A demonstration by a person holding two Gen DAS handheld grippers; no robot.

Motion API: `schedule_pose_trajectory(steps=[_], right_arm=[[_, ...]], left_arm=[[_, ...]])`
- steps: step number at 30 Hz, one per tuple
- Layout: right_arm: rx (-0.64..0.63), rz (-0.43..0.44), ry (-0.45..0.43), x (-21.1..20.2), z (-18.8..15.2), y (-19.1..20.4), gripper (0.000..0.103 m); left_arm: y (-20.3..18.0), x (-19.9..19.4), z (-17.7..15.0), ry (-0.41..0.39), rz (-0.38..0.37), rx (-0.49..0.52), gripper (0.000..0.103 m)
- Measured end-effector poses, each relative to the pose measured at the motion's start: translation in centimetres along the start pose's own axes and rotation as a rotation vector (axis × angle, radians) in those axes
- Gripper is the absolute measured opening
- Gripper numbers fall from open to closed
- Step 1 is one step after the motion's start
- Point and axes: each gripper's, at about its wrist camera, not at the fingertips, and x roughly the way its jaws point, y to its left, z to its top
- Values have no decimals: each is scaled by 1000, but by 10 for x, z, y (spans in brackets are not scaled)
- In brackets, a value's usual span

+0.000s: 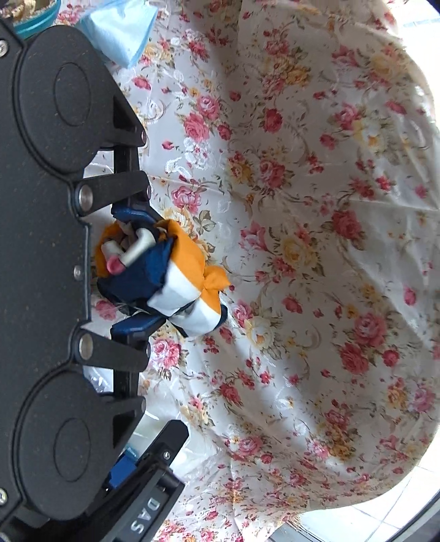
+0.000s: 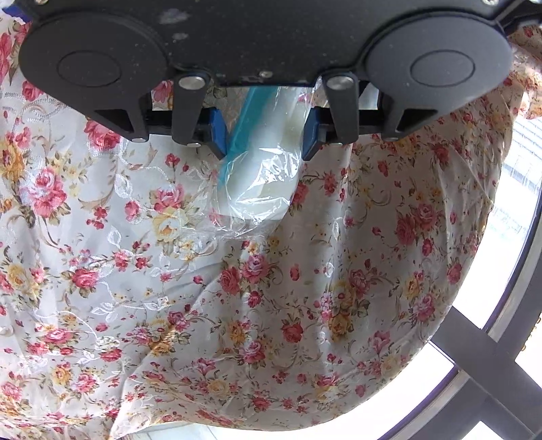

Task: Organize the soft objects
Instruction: 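Lift the wrapped item and penguin plush and carry both toward the tray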

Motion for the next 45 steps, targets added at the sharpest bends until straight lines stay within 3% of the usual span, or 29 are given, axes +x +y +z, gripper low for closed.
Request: schedule_pose_trajectory(steps=[6, 11, 13, 14, 20, 22, 25, 27, 29, 30, 32, 33, 36, 45], right_arm=[[-90, -32, 8, -13, 13, 9, 44], [-54, -62, 37, -32, 31, -17, 42], [-40, -82, 50, -37, 39, -30, 42], [-32, -92, 56, -38, 42, -36, 42], [-9, -142, 82, -43, 54, -69, 42], [-22, -153, 102, -40, 55, -74, 42], [-48, -158, 109, -38, 53, -77, 44], [-75, -161, 108, -37, 51, -74, 56], [-102, -171, 110, -35, 48, -68, 62], [-117, -177, 110, -33, 47, -65, 65], [-165, -203, 104, -30, 43, -57, 65], [-193, -220, 100, -29, 40, -54, 60], [-242, -229, 92, -28, 37, -51, 50], [-241, -246, 13, -72, 60, -78, 50]], left_arm=[[-7, -30, 0, -45, -13, 29, 47], [-22, -39, 2, -71, -14, 71, 50], [-26, -37, 3, -65, -3, 82, 72], [-28, -35, 3, -51, 5, 91, 76], [-26, -18, -1, -29, 88, 90, 85], [-24, -12, -4, -14, 79, 92, 91], [-27, -1, -5, 19, 56, 125, 91], [-31, 6, -5, 40, 42, 139, 89], [-34, 14, -6, 67, 19, 147, 72], [-35, 17, -6, 80, 4, 146, 59], [-35, 22, -6, 108, -53, 131, 48], [-36, 22, -7, 108, -62, 124, 44], [-44, 18, -8, 88, -42, 153, 43], [-63, 1, -2, 60, -83, 140, 42]])
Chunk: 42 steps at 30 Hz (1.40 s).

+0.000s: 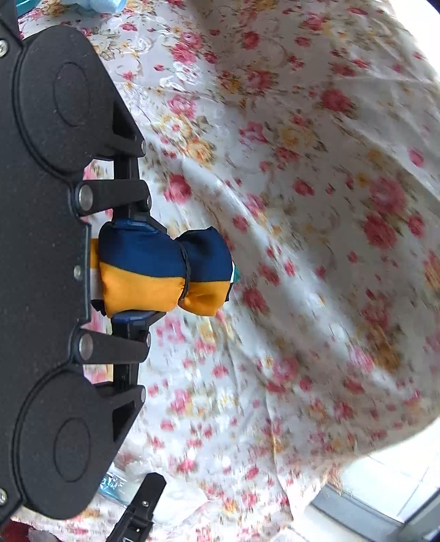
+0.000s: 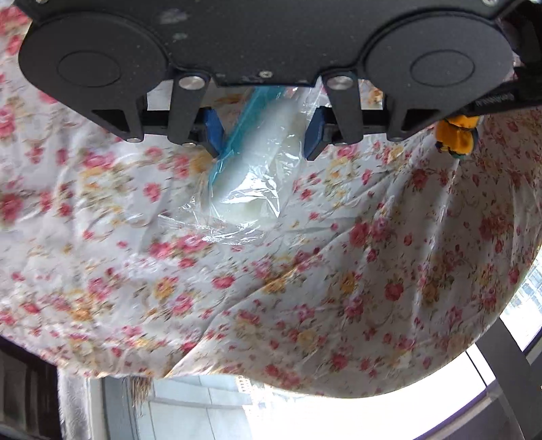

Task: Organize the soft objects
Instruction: 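Lift the wrapped item and penguin plush and carry both toward the tray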

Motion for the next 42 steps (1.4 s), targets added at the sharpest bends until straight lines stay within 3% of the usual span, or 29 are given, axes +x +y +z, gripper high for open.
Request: schedule_pose_trajectory(steps=[9, 21, 31, 36, 42], right_arm=[[-14, -58, -25, -54, -19, -56, 49], [12, -66, 17, -126, -85, -104, 50], [12, -16, 58, -179, -144, -108, 50], [-16, 30, 68, -202, -168, -92, 50], [-87, 104, 77, -224, -185, -54, 50]], left_arm=[[-75, -41, -10, -27, -132, 111, 42], [-149, -82, -87, 72, -271, 275, 42], [-134, -125, -155, 110, -304, 274, 43], [-109, -149, -187, 89, -269, 235, 43], [-60, -169, -215, 69, -219, 121, 43]])
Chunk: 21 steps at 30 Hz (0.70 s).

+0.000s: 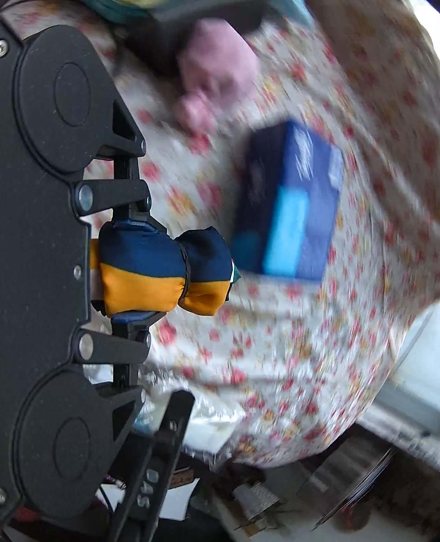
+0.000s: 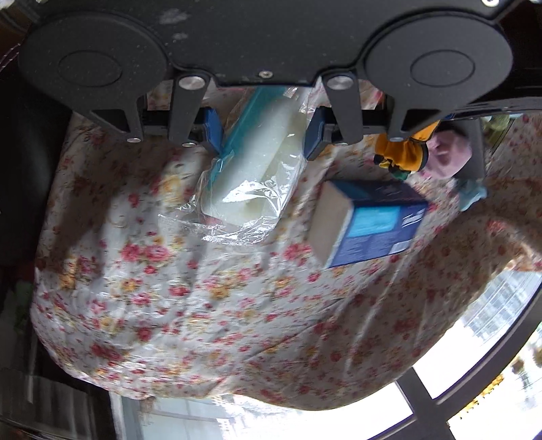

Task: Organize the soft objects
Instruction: 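Lift the wrapped item and penguin plush and carry both toward the tray, then lower both items into the tray and open both tools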

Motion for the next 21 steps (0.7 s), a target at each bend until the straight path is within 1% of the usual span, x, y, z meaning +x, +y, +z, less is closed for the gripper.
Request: schedule_pose_trajectory(steps=[4, 8, 15, 18, 21], right_arm=[[-77, 60, 11, -5, -6, 38, 50], [-164, 129, 34, -3, -11, 83, 50], [-319, 257, 77, 8, -16, 173, 49], [-380, 306, 91, 14, -17, 215, 50], [-440, 342, 101, 24, -18, 256, 50]], left_arm=[[40, -25, -18, -43, 57, -104, 43], [85, -56, -34, -114, 124, -220, 43], [170, -108, -59, -231, 275, -407, 43], [202, -123, -68, -274, 363, -488, 43], [232, -134, -77, -297, 445, -556, 43]])
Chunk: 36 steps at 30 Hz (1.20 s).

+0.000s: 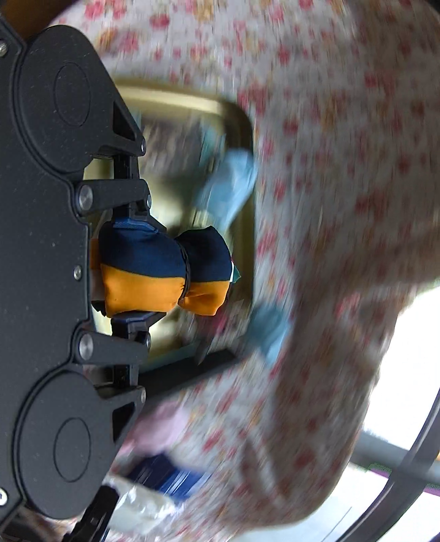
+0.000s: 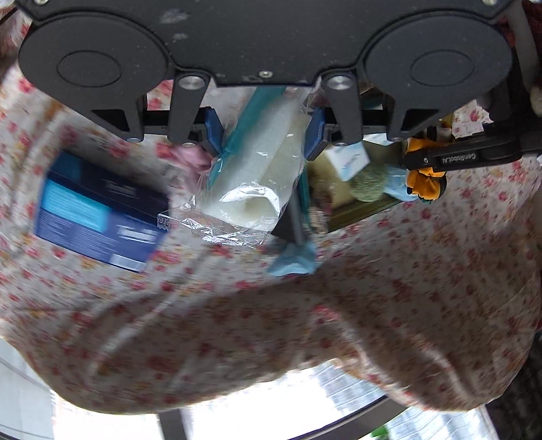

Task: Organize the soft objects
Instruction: 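Lower both items into the tray and open both tools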

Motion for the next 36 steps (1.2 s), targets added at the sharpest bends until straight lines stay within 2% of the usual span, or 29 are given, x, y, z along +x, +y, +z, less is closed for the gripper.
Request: schedule_pose_trajectory(steps=[8, 13, 15, 17, 19, 28, 31, 36], right_arm=[[-132, 51, 30, 54, 36, 68, 50], [-194, 61, 28, 84, 47, 93, 50], [-210, 68, 5, 91, 49, 100, 55], [-210, 60, -17, 94, 49, 102, 65], [-205, 52, -20, 98, 49, 101, 65], [-164, 32, -9, 92, 40, 77, 65], [-129, 31, -7, 84, 35, 65, 65], [-97, 11, -26, 66, 24, 47, 65]], left_arm=[[64, 19, 25, -38, 177, -78, 44], [79, 39, 38, -26, 213, -90, 46], [81, 47, 42, -17, 217, -87, 49], [80, 51, 43, -11, 208, -75, 59], [78, 54, 42, -16, 213, -68, 67], [72, 60, 37, 7, 210, -51, 67], [70, 55, 36, 1, 208, -54, 73], [61, 44, 31, -21, 219, -41, 73]])
